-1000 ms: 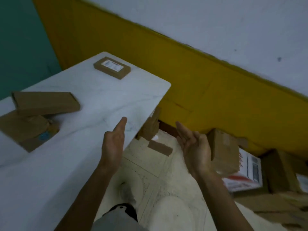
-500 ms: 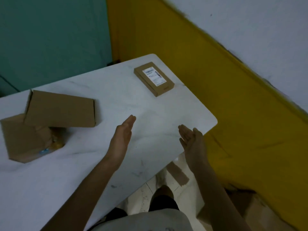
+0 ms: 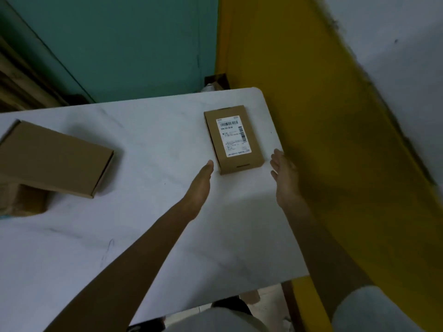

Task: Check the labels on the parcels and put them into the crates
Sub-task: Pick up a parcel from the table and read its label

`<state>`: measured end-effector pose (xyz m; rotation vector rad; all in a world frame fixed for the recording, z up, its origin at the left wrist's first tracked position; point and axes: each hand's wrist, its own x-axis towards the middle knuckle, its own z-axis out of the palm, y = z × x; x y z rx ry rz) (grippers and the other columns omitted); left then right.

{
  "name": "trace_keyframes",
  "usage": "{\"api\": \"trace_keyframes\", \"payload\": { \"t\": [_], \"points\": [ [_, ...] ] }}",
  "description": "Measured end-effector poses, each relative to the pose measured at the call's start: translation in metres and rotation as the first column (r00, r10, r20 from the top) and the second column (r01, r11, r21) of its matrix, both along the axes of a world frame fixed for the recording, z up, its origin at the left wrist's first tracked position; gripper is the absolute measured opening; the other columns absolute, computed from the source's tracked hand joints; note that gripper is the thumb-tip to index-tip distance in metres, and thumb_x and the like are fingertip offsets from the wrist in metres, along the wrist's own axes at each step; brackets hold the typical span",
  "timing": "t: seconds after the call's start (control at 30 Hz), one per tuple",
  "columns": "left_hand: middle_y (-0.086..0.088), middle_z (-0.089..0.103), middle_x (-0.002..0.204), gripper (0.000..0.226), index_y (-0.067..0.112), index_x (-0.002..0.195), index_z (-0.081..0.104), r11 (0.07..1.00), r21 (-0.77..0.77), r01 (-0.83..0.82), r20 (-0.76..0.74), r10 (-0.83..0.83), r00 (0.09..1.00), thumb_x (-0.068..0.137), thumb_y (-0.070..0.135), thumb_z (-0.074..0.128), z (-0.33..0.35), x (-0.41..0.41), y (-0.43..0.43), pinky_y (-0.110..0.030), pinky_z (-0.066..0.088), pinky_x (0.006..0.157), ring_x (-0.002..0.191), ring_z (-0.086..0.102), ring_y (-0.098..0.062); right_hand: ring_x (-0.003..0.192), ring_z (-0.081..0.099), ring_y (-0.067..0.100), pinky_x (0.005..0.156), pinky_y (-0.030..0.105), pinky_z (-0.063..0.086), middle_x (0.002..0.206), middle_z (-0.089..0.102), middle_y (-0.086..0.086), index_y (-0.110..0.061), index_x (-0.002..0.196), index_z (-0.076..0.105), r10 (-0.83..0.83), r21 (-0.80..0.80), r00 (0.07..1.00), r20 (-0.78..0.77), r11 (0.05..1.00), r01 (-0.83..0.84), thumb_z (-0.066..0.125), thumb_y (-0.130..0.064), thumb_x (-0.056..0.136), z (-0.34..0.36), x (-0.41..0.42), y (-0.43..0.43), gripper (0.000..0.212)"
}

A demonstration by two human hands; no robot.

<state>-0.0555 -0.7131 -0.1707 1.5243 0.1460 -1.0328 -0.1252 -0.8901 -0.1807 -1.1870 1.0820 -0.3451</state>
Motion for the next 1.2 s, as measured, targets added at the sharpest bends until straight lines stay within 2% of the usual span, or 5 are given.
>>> {"api": "trace_keyframes", "payload": {
  "t": [0.37, 0.57, 0.7, 0.93, 1.2],
  "points": [
    [0.007, 0.038, 0.149, 0.055, 0.034, 0.144, 0.033, 0.993, 0.113, -0.03, 0.281, -0.003, 0.96, 0.094, 0.057, 0.034, -0.006, 0.004, -0.038, -0.035, 0.029, 0.112, 0.136, 0.036, -0.01, 0.114, 0.051, 0.013, 0.084, 0.013, 0.041, 0.128, 0.058, 0.002, -0.011, 0.134, 0.053, 0.185, -0.137, 0.982, -0.047, 0.972, -0.19, 0.052, -0.017, 0.098, -0.022, 0.036, -0.016, 0.037],
    [-0.008, 0.041, 0.123, 0.065, 0.023, 0.132, 0.048, 0.892, 0.409, -0.191, 0.795, -0.246, 0.555, 0.075, 0.033, 0.078, 0.02, 0.002, 0.0, -0.023, 0.041, 0.086, 0.107, 0.046, -0.018, 0.116, 0.054, 0.009, 0.096, 0.021, 0.045, 0.123, 0.06, -0.001, -0.024, 0.123, 0.056, 0.35, -0.447, 0.925, 0.151, 0.858, -0.252, 0.055, -0.02, 0.097, 0.036, 0.021, 0.029, 0.027],
    [-0.006, 0.047, 0.119, 0.036, 0.016, 0.111, 0.058, 0.876, 0.291, -0.385, 0.907, -0.124, 0.403, 0.082, 0.033, 0.072, 0.045, 0.007, 0.05, -0.027, 0.046, 0.069, 0.094, 0.051, -0.016, 0.12, 0.052, 0.003, 0.098, 0.016, 0.044, 0.124, 0.058, -0.017, -0.024, 0.135, 0.049, 0.505, -0.546, 0.841, 0.194, 0.768, -0.335, 0.056, -0.033, 0.093, 0.084, 0.025, 0.066, 0.044],
    [0.02, 0.052, 0.107, 0.049, 0.039, 0.136, 0.038, 0.805, -0.112, -0.583, 0.436, 0.567, 0.699, 0.091, 0.043, 0.058, 0.077, -0.02, 0.166, -0.027, 0.049, 0.063, 0.082, 0.059, -0.011, 0.132, 0.043, 0.023, 0.107, 0.044, 0.04, 0.144, 0.045, 0.008, -0.015, 0.144, 0.038, 0.579, -0.818, 0.804, -0.135, 0.393, -0.42, 0.048, 0.01, 0.092, 0.097, -0.011, 0.11, 0.059],
    [-0.006, 0.066, 0.074, 0.036, 0.019, 0.106, 0.063, 0.893, -0.091, -0.44, 0.075, 0.447, 0.891, 0.097, 0.047, 0.042, 0.086, -0.071, 0.281, -0.024, 0.049, 0.055, 0.06, 0.064, -0.016, 0.116, 0.052, 0.018, 0.096, 0.019, 0.042, 0.123, 0.053, 0.006, -0.019, 0.116, 0.057, 0.757, -0.88, 0.652, -0.031, 0.289, -0.377, 0.084, 0.001, 0.064, 0.119, -0.05, 0.198, 0.062]
  ]
}}
